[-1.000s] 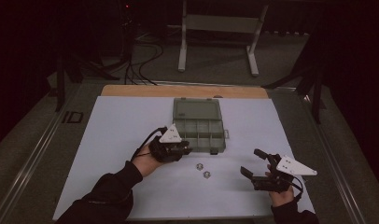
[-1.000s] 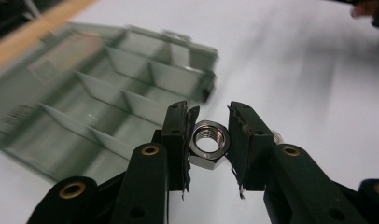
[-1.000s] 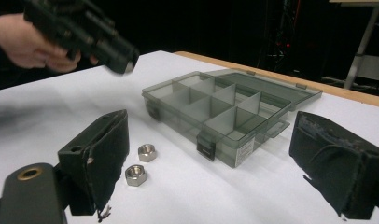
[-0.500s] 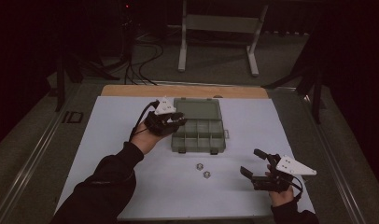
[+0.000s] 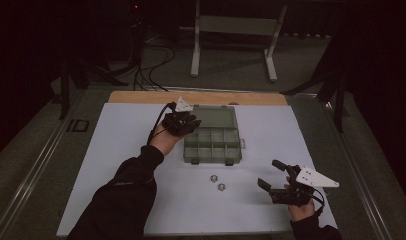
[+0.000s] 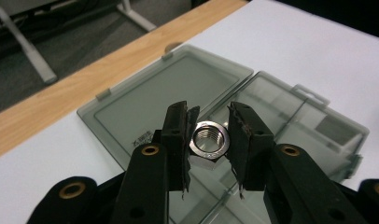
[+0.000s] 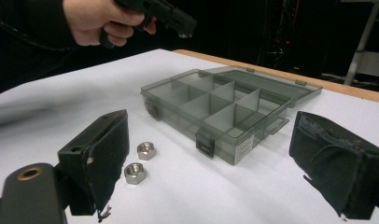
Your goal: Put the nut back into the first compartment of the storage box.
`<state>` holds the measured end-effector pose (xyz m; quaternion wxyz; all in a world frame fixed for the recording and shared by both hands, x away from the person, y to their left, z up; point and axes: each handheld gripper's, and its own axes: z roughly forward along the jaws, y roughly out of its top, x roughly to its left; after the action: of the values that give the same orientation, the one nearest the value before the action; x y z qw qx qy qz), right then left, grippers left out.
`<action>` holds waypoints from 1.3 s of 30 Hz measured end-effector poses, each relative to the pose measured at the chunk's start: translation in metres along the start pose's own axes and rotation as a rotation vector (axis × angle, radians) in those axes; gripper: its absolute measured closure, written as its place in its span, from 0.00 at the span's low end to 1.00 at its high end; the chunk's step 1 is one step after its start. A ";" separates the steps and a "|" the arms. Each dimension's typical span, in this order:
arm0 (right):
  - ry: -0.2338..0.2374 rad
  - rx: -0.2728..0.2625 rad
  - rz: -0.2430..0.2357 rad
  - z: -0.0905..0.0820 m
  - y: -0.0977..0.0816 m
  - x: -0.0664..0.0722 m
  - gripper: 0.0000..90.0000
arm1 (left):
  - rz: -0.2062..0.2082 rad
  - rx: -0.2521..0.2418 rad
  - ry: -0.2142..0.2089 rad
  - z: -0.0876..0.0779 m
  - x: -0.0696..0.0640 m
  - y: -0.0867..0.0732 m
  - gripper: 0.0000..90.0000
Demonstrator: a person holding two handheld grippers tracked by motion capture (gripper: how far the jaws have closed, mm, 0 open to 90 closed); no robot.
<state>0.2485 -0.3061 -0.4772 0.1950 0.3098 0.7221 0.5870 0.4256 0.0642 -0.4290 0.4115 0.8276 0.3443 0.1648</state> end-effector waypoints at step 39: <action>0.005 0.006 0.001 0.000 0.000 0.000 0.13 | -0.127 0.033 -0.016 0.014 0.005 -0.027 0.31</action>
<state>0.2479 -0.3060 -0.4774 0.1919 0.3091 0.7243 0.5857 0.4249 0.0714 -0.4590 0.4103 0.8119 0.3956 0.1261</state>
